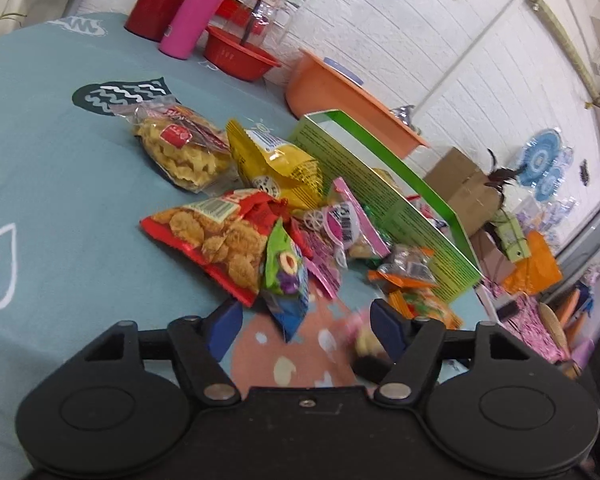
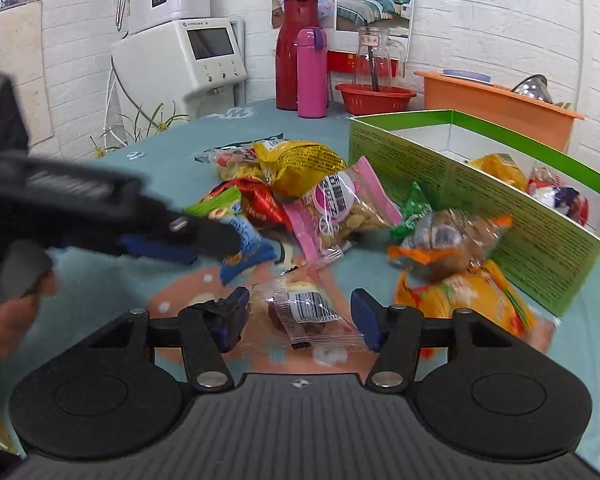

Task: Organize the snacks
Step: 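Grasp the clear candy packet with the right gripper while the left gripper grasps the green-blue packet, then carry both packets into the green box and open both grippers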

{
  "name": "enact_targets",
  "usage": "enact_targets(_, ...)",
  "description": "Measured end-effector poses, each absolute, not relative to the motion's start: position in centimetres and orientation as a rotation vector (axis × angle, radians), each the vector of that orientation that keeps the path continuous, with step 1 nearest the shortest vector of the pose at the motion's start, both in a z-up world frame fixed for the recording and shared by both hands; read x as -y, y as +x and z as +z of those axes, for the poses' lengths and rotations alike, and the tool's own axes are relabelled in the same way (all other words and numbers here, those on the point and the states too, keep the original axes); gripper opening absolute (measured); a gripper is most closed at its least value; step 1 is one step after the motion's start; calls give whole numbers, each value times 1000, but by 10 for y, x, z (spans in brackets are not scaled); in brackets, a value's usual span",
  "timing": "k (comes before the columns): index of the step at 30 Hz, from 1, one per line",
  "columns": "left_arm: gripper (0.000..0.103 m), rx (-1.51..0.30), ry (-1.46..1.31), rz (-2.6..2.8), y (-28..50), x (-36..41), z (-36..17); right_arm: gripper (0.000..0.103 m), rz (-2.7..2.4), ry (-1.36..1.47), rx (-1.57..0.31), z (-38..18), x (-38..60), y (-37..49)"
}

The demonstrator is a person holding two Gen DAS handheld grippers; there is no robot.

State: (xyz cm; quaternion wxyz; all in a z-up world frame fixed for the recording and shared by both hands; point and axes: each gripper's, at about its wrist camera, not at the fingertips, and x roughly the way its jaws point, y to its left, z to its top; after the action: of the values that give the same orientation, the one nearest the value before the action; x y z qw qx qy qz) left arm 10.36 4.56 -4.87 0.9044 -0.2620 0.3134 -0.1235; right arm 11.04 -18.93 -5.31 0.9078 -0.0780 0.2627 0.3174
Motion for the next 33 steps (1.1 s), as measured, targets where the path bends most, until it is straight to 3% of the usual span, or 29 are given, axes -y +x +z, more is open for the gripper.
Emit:
enact_targets(6, 94, -648, -539, -208, 122, -33, -49, 94, 657, -120, -545, -54, 202, 94)
enact_targets(7, 76, -656, -528, -209, 125, -31, -49, 94, 661, -114, -542, -54, 202, 94)
enact_targets(8, 49, -666, -516, -211, 127, -28, -49, 94, 664, -109, -541, -54, 202, 95)
enact_targets(9, 43, -672, -508, -216, 128, -27, -49, 94, 664, -106, -542, -54, 202, 97)
enact_targets(12, 43, -667, -493, -220, 125, -25, -50, 94, 654, -112, -553, -56, 200, 100)
enact_targets(14, 55, -658, -487, -225, 125, -23, -51, 95, 657, -120, -560, -57, 198, 102)
enact_targets(18, 51, -660, -457, -222, 127, -19, -51, 93, 661, -124, -577, -60, 196, 106)
enact_targets(19, 43, -676, -444, -228, 129, -18, -52, 92, 667, -109, -587, -61, 197, 107)
enact_targets(26, 46, -651, -463, -331, 111, -16, -35, 88, 677, -41, -556, -53, 212, 99)
enact_targets(33, 46, -527, -452, -465, 111, -5, 18, 88, 621, -7, -381, -7, 236, 105)
